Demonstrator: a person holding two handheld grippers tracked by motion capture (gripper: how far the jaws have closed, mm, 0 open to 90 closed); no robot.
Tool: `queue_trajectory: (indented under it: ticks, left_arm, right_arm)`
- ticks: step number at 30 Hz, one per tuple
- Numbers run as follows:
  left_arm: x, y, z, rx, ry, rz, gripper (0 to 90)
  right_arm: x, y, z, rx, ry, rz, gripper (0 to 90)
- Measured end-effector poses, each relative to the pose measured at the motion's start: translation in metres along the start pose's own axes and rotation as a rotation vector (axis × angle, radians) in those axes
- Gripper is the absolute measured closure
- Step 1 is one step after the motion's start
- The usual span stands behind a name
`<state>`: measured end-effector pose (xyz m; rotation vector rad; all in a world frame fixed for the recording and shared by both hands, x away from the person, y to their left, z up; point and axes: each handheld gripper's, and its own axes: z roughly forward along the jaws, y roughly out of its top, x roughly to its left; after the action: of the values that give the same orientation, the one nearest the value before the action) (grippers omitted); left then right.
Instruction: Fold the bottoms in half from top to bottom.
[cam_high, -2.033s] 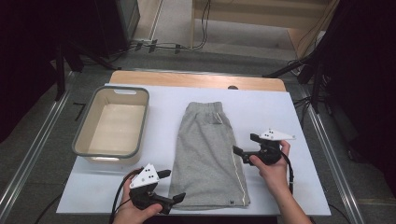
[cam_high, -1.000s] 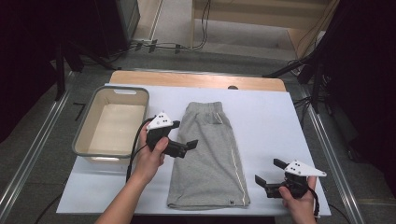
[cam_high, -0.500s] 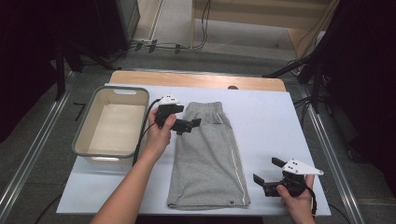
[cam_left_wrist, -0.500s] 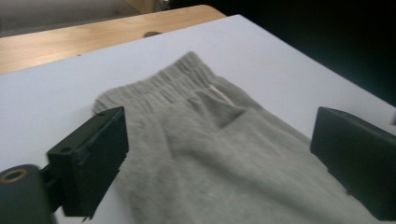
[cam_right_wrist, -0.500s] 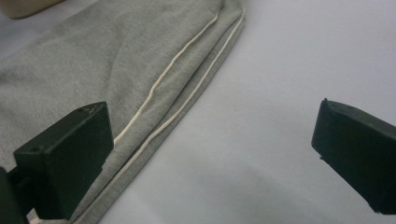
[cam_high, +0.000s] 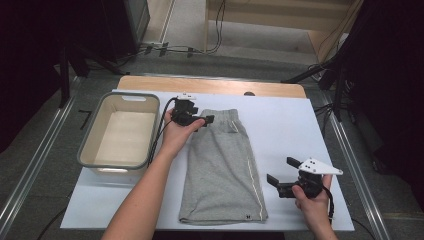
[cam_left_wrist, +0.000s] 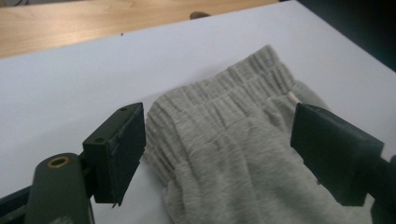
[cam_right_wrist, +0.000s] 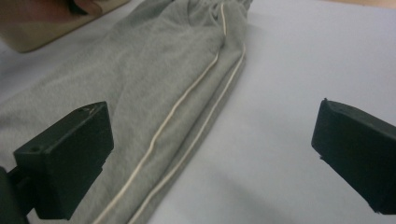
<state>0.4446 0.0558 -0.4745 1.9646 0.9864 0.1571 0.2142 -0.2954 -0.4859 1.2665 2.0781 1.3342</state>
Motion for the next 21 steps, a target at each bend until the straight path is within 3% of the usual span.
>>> queue_trajectory:
  ticks: [6, 12, 13, 15, 21]
  left_arm:
    - [0.006, -0.003, 0.007, 0.011, 0.014, -0.019, 25.8]
    - [0.012, -0.008, 0.014, 0.04, 0.009, -0.06, 32.7]
    - [0.013, -0.009, 0.015, 0.043, 0.005, -0.067, 33.3]
    - [0.013, -0.01, 0.016, 0.049, 0.002, -0.064, 36.0]
    - [0.012, -0.012, 0.02, 0.077, 0.009, -0.064, 38.8]
  right_arm:
    - [0.001, 0.025, 0.02, -0.006, 0.013, -0.031, 0.0]
    - [-0.006, 0.047, 0.047, -0.012, 0.028, -0.002, 0.0]
    - [-0.007, 0.051, 0.052, -0.002, 0.022, 0.0, 0.1]
    - [-0.01, 0.059, 0.064, 0.004, -0.001, 0.008, 12.5]
    - [-0.018, 0.08, 0.102, 0.068, -0.01, -0.006, 12.8]
